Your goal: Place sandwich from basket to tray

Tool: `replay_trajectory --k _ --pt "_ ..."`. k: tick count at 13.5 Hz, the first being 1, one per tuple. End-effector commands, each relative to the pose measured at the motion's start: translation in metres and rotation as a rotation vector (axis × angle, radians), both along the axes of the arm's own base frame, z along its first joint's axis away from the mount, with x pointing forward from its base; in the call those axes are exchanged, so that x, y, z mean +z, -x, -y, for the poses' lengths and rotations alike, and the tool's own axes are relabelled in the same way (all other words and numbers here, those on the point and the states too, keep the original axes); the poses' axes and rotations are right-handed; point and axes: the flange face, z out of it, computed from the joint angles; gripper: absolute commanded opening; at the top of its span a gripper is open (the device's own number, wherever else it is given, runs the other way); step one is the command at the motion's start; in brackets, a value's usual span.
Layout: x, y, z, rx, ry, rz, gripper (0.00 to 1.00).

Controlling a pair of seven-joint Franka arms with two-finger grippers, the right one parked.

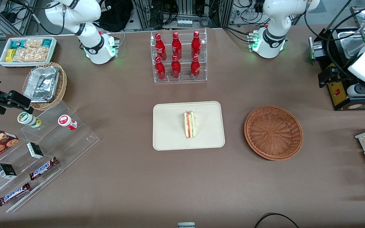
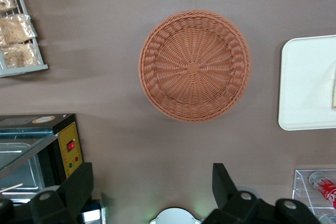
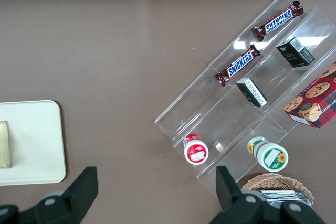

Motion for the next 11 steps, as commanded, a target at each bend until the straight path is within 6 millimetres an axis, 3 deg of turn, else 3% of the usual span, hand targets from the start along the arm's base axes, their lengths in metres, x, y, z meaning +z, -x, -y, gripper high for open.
replay_trajectory --k 1,11 --pt "0.015 0.007 0.0 -0.001 0.012 0.028 1.0" --pt "0.003 -0.002 -0.001 0.028 0.013 0.01 1.0"
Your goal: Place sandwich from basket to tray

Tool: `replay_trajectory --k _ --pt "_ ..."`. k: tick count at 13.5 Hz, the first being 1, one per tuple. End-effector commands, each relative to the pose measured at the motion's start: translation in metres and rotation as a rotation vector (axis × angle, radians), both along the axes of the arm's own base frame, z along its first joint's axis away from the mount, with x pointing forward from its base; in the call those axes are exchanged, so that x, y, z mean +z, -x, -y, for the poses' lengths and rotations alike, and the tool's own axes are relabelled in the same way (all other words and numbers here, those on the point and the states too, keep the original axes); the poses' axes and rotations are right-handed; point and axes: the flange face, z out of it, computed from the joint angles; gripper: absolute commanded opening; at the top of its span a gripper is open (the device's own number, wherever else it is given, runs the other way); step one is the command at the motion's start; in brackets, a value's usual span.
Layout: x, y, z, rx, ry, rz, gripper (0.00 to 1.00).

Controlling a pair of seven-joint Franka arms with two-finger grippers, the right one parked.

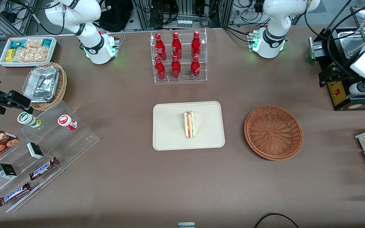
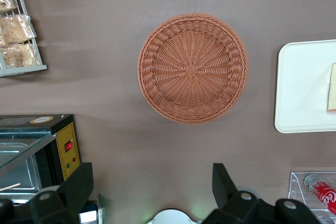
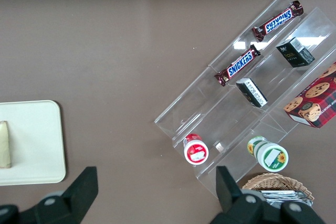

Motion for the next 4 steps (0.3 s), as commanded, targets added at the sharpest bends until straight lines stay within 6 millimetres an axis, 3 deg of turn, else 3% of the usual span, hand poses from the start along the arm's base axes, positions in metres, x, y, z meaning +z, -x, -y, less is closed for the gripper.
replay_trajectory --k 1,4 --pt "0.0024 -0.0007 0.0001 0.014 0.004 0.007 1.0" --pt "0.0035 0.0015 -0.0039 0.018 -0.003 0.002 1.0"
